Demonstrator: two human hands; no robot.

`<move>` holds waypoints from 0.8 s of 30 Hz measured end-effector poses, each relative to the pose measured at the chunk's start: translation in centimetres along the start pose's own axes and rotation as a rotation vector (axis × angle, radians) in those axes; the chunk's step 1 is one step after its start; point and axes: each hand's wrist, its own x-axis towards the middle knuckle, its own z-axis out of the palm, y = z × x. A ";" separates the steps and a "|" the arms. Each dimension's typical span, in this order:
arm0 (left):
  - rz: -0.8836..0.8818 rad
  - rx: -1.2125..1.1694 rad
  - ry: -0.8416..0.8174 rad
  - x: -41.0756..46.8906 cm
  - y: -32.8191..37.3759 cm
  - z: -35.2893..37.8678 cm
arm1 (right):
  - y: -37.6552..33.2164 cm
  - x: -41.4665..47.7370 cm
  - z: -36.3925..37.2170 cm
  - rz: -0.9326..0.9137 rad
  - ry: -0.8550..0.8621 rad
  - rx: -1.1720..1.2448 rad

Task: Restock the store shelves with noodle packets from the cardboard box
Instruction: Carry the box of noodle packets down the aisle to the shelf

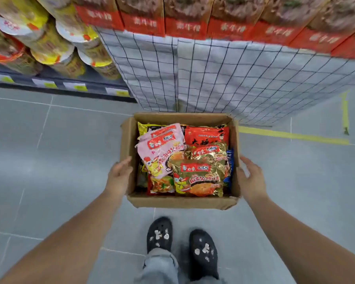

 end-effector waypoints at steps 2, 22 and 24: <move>-0.015 -0.038 -0.006 2.1 -1.5 0.8 | 2.0 2.3 1.5 -0.066 0.033 -0.095; 0.291 0.540 -0.197 9.6 -4.6 -2.0 | 5.8 7.1 2.9 0.003 -0.120 0.150; 0.246 0.557 -0.203 8.7 -4.5 -3.0 | 5.1 6.2 3.1 0.019 -0.138 0.138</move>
